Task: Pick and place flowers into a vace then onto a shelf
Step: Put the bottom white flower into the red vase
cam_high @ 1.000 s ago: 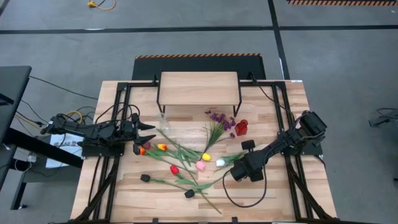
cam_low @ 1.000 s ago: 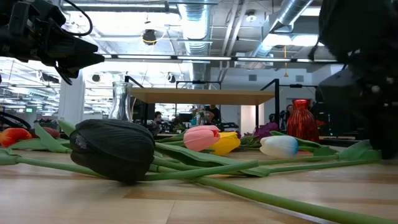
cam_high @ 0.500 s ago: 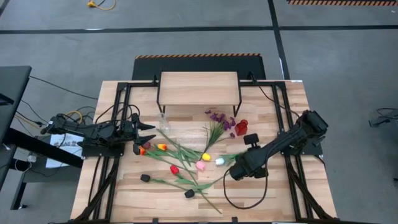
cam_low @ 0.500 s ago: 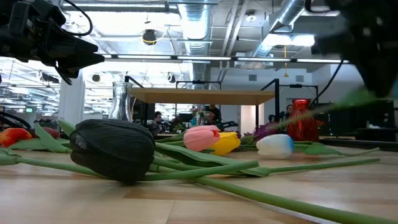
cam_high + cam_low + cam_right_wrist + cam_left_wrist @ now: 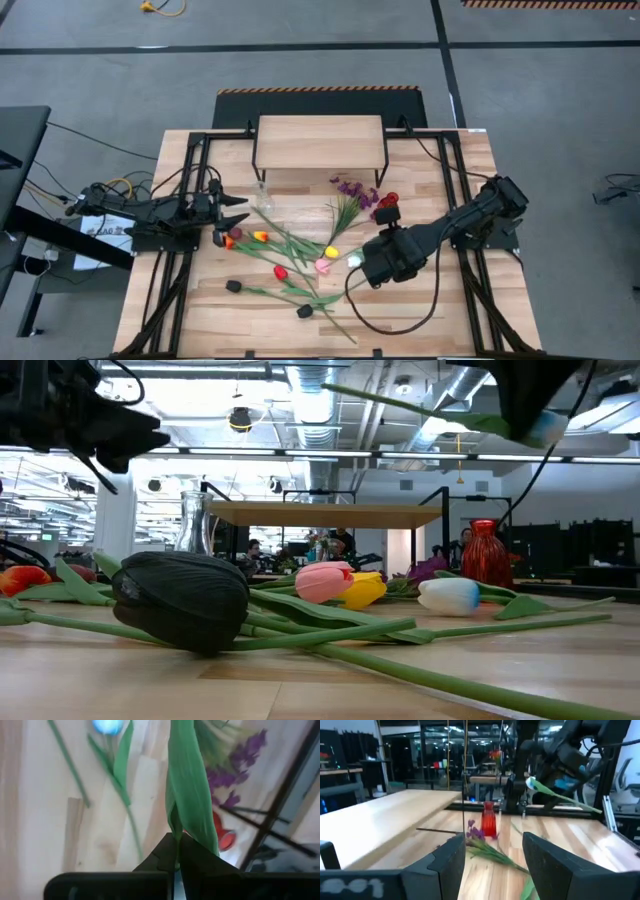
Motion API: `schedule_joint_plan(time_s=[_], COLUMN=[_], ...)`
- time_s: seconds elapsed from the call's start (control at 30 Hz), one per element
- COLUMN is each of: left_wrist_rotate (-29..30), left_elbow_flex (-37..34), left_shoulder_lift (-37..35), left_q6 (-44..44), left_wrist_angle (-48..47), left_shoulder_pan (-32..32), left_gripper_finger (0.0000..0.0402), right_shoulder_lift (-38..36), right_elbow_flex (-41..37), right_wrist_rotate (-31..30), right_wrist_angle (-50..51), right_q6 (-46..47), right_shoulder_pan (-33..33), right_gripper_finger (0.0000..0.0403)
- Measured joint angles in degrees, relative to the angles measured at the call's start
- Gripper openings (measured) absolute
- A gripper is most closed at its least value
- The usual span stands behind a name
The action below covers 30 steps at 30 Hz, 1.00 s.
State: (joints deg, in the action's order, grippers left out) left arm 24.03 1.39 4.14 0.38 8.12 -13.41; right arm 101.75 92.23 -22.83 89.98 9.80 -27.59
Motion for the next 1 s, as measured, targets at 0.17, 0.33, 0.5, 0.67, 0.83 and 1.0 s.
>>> schedule_joint_plan(time_s=[0.17, 0.33, 0.5, 0.67, 0.83, 1.0], left_wrist_rotate=[0.7, 0.4, 2.9, 22.9, 33.5, 35.3], left_elbow_flex=[0.0, 0.1, 0.1, 0.1, 0.2, 0.2], left_shoulder_lift=[0.0, 0.0, 0.0, 0.0, 0.0, 0.0], left_q6=[-0.2, -3.2, -2.3, 0.9, -6.3, -9.1], left_wrist_angle=[7.5, 16.9, 20.7, 25.2, 25.2, 23.8], left_shoulder_pan=[0.0, 0.0, 0.0, 0.0, 0.0, 0.0], left_gripper_finger=[0.0187, 0.0187, 0.0187, 0.0187, 0.0187, 0.0187], right_shoulder_lift=[0.0, 0.0, 0.0, 0.0, 0.0, 0.0], right_elbow_flex=[0.9, 1.0, 1.0, 1.0, 1.0, 1.0], right_wrist_rotate=[-3.9, -9.5, -16.6, -23.1, -28.9, -29.9], right_wrist_angle=[0.0, 0.0, 0.0, 0.0, 0.0, -0.5], right_q6=[-4.9, -10.0, -13.4, -15.0, -15.9, -13.6], right_shoulder_pan=[2.5, 5.6, 8.5, 10.8, 11.6, 11.6], right_gripper_finger=[0.0004, 0.0007, 0.0007, 0.0008, 0.0008, 0.0008])
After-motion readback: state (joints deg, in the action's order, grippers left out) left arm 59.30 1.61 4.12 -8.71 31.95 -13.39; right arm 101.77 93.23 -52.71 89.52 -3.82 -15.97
